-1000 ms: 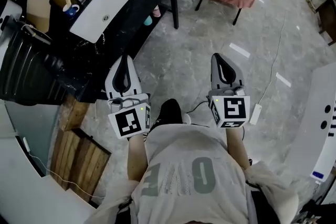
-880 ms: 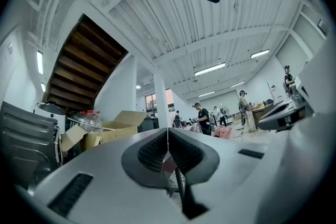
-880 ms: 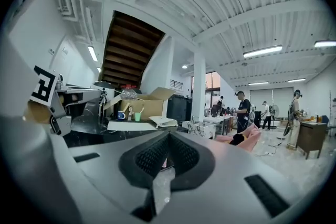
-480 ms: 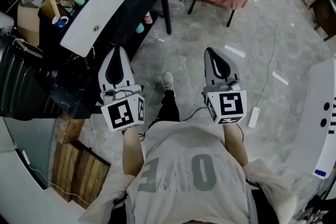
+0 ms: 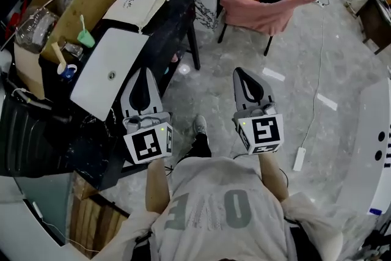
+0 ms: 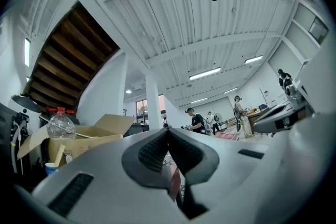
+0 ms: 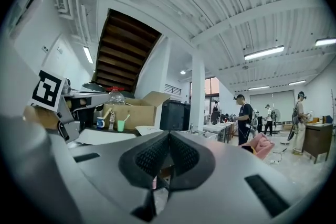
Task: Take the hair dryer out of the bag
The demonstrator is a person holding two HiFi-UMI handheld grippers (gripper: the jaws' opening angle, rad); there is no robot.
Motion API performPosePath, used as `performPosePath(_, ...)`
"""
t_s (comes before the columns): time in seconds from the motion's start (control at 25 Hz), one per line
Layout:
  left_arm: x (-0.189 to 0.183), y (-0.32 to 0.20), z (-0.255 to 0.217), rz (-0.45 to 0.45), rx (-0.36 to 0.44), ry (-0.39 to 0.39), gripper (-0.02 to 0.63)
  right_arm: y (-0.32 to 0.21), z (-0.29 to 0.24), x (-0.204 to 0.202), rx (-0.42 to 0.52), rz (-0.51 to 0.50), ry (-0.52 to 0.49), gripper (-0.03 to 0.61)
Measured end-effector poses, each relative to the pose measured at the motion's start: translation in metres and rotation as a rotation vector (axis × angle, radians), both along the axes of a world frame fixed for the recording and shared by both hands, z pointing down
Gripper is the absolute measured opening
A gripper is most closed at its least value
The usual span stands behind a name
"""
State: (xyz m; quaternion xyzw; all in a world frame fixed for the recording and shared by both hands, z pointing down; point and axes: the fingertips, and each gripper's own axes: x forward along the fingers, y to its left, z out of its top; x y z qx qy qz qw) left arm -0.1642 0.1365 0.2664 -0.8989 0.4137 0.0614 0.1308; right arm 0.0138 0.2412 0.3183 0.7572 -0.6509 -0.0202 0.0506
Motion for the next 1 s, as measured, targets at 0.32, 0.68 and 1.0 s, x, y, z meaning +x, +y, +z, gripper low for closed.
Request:
performPosePath(0.32, 0.030, -0.130, 0.007, 0.000, -0.026, -0.023, 0.029, -0.135, 0.006, 0.013, -0.042, -0.074, -0.007, 0.031)
performPosePath(0.68, 0.038, -0.227, 0.035, -0.028, -0.109, -0.013, 0.029, -0.236, 0.021, 0.013, -0.099, -0.117, -0.030, 0.031)
performPosePath(1.0, 0.036, -0.252, 0.041, -0.050, -0.129, -0.005, 0.029, -0.283, 0.018, 0.002, -0.084, -0.205, -0.016, 0.031)
